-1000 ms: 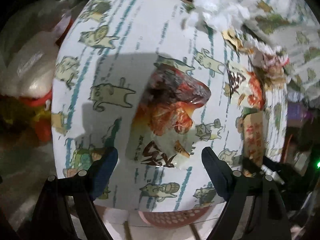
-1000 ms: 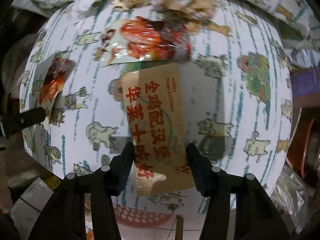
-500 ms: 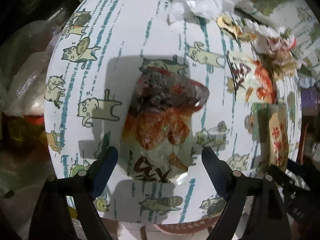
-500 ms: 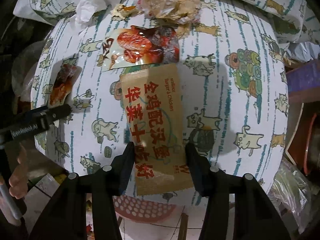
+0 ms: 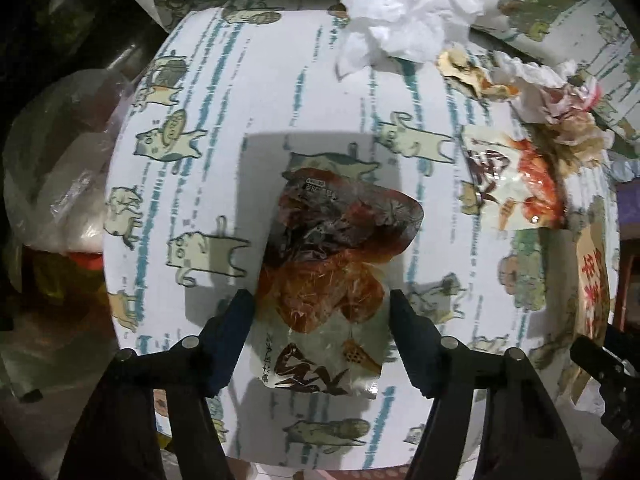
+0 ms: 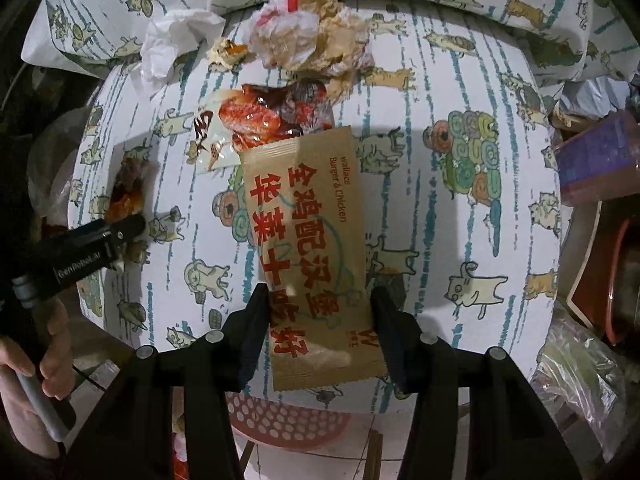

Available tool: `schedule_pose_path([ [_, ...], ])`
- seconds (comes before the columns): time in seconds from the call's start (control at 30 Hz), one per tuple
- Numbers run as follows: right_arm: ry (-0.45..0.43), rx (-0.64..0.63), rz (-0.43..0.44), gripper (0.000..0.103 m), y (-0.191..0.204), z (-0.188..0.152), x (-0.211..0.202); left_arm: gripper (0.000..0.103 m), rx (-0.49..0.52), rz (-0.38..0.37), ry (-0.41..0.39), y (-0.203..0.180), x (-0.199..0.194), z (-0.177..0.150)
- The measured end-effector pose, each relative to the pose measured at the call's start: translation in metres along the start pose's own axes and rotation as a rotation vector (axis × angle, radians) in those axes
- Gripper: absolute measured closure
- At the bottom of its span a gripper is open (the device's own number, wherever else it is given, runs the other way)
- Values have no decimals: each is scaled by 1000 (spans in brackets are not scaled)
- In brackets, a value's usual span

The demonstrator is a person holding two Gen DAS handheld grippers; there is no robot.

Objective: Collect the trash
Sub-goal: 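Grasp the clear snack bag with the left tool while the right tool grasps the tan wrapper, then carry the snack bag and tan wrapper over the wastebasket and open both tools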

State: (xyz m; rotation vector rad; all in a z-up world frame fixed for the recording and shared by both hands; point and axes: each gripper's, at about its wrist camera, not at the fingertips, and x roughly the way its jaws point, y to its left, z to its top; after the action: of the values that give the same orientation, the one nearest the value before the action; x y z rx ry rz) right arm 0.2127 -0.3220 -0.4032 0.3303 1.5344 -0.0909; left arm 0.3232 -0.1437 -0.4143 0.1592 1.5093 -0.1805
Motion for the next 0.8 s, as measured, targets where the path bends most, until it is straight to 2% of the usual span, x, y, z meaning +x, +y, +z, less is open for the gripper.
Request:
schedule_pose_path([
  [0.17,-21,-9,3,53,-4,-4,-17,34,17,-8,-37,-15,-14,-5],
  [0.33,-85,-43,20,53,5,-13,-46,34,38,-65,-143,-21,-62,-12],
  [0.5,-193,-75,43,53,14,-18,-79,34,70,-32,-268,-23,-105,-29],
  [0.6,-278,-92,94,53,22,-21,-104,34,37,-109,-334,-7,-127,-45],
  [0.67,-349,-126,132,53,32,-26,-125,34,-1,-105,-392,2,-148,-58],
  [0.8,-482,-153,96,53,48,-43,-164,34,-60,-133,-453,11,-188,-86],
])
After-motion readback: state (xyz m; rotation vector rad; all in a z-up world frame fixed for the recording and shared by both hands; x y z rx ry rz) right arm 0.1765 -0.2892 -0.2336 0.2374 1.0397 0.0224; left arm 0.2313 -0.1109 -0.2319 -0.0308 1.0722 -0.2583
